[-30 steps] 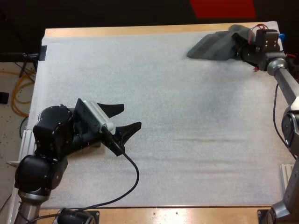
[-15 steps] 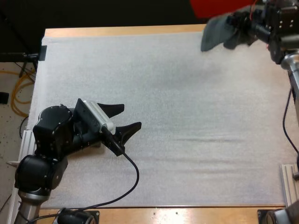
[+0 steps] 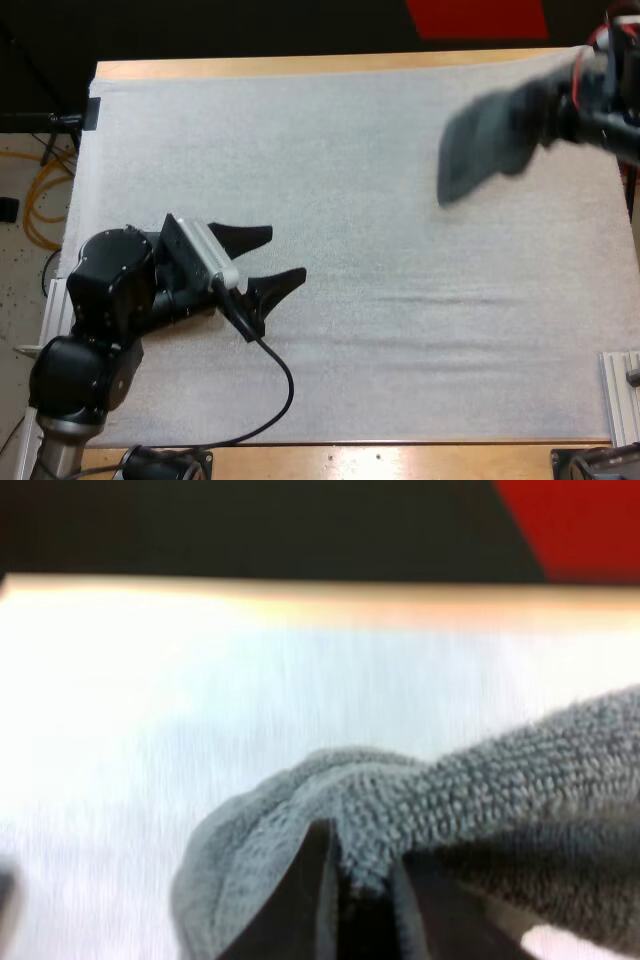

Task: Pick towel from pile fold and stack

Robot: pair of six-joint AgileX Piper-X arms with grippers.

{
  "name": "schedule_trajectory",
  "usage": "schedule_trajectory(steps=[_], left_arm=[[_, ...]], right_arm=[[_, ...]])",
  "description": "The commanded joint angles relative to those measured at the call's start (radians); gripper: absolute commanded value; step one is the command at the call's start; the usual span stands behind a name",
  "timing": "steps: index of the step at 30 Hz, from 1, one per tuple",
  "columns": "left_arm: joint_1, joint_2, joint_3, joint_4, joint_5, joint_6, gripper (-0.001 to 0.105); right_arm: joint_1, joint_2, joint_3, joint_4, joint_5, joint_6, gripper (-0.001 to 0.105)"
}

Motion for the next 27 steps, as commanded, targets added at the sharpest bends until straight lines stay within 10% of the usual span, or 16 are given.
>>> schedule_trajectory(steps=[1, 15, 27], left_arm=[[-0.005, -0.02, -0.007, 0.019, 0.013, -0.005, 0.067], [-0.005, -0.162, -0.007, 0.296, 0.012, 0.024, 0.067], [-0.005, -0.164, -0.007, 0.294, 0.007, 0.047, 0.067]], right_arm=[[0.006, -0.029, 0.006, 0.11, -0.001, -0.014, 0.001], [0.195, -0.228, 0.485, 0.16, -0.004, 0.179, 0.001], [0.214, 0.147, 0.651, -0.621, -0.246, 0.503, 0.001]])
